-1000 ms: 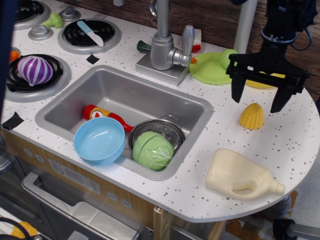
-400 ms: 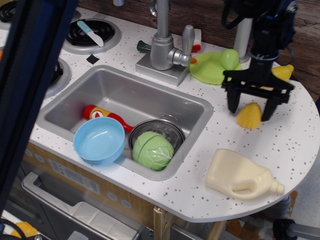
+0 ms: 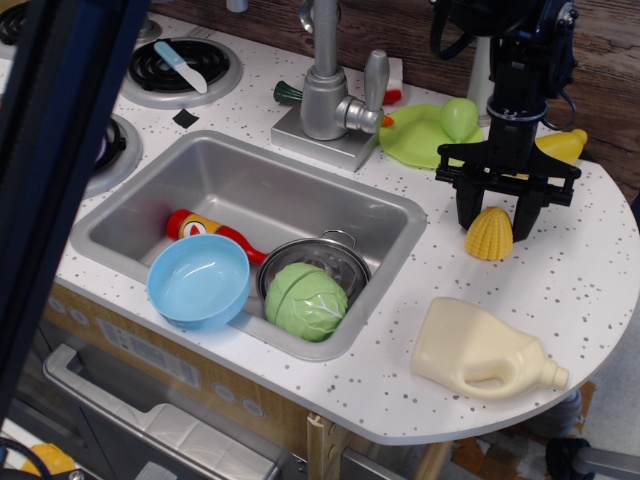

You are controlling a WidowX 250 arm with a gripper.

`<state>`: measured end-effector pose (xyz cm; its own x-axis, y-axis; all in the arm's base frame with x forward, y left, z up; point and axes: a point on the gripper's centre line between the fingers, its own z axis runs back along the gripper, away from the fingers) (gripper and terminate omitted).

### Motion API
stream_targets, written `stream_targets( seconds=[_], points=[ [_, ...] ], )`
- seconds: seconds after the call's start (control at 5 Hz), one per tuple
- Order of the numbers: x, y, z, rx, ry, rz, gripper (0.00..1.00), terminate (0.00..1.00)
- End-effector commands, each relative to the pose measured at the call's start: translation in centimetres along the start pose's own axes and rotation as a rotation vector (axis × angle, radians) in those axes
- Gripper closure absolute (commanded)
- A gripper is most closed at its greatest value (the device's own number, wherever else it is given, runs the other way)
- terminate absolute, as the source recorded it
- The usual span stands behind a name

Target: Put corn into bowl

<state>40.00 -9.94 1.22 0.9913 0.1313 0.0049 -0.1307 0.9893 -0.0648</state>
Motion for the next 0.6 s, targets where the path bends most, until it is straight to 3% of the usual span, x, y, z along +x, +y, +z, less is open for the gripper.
stream_targets(
  seconds=[0.0,0.4],
  points=[
    [0.2,0.5,5.0,0.047,-0.064,0.016,1.00,0.00],
    [-3.5,6.3,8.7,0.165,-0.071,0.186,1.00,0.00]
  ],
)
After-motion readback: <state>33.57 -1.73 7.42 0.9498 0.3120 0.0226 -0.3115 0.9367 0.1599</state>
